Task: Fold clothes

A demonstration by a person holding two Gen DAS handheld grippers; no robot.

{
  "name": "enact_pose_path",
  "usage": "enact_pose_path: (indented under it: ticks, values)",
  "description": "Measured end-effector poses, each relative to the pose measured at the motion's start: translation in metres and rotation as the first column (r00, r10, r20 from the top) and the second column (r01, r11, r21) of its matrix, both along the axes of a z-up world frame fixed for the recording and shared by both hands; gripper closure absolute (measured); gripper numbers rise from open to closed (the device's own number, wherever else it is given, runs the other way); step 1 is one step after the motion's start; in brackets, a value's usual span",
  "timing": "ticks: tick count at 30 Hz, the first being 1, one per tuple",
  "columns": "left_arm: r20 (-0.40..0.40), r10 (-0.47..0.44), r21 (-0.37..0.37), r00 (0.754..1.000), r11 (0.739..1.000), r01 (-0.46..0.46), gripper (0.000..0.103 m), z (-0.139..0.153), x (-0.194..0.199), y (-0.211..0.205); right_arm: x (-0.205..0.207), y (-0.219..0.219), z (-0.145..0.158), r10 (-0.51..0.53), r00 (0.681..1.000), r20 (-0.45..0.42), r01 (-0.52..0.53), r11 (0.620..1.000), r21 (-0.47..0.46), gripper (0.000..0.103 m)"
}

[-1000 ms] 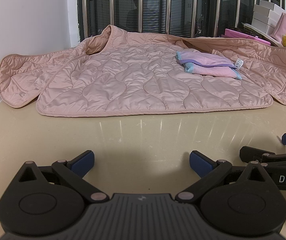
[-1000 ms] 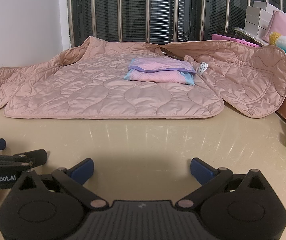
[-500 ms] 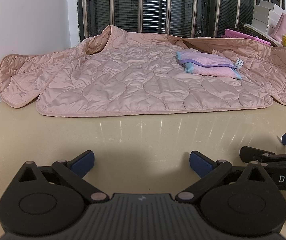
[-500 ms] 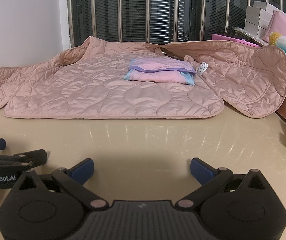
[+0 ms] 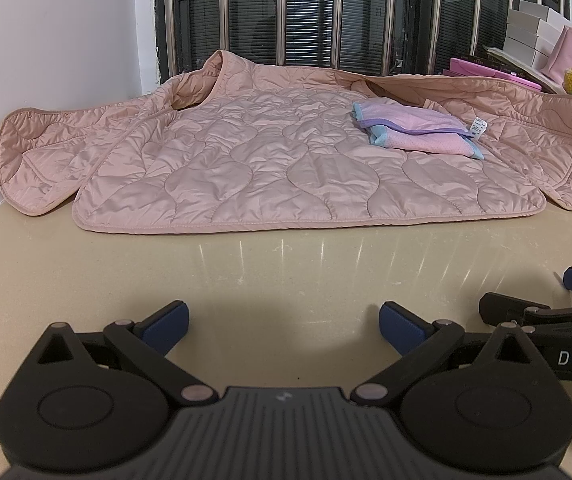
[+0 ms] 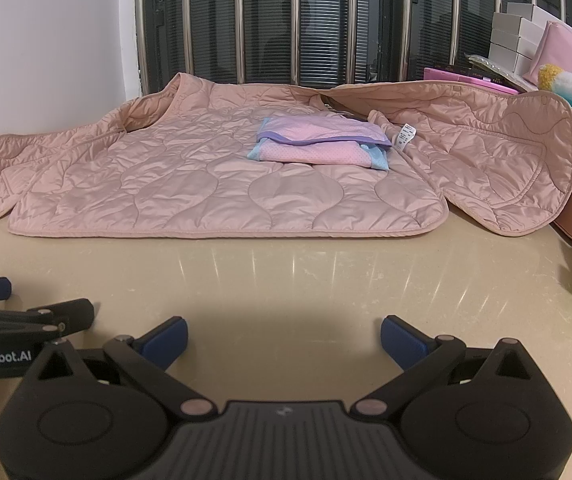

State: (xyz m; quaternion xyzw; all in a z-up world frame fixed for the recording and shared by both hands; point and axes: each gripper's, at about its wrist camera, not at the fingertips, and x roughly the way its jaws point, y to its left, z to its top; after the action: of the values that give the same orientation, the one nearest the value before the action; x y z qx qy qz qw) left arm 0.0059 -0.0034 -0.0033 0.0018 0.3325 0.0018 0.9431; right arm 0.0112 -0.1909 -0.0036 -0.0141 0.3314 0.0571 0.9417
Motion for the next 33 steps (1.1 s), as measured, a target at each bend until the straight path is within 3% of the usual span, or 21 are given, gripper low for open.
enact_pose_path:
  ticks: [24, 27, 32, 33]
  values:
    - [-0.004, 0.004, 0.007, 1.0, 1.0, -0.004, 0.001, 0.002, -0.001, 0.0, 0.002, -0.002, 0.003, 0.014, 1.0, -0.006, -0.014, 1.0, -0.008, 0.0]
    - [0.054, 0.014, -0.069, 0.998, 0.998, -0.01, 0.001, 0.018, -0.011, 0.01, 0.002, -0.005, 0.007, 0.052, 0.998, -0.021, -0.052, 0.999, -0.014, 0.003]
    - [0.174, -0.017, -0.177, 0.985, 0.983, 0.048, 0.001, 0.063, 0.004, 0.019, 0.002, -0.033, 0.059, 0.008, 0.99, 0.14, -0.007, 1.0, -0.01, 0.0]
    - [0.198, -0.023, -0.19, 0.98, 0.98, 0.061, 0.001, 0.072, 0.01, 0.019, 0.014, -0.041, 0.071, 0.019, 0.991, 0.135, -0.022, 1.0, 0.018, 0.0]
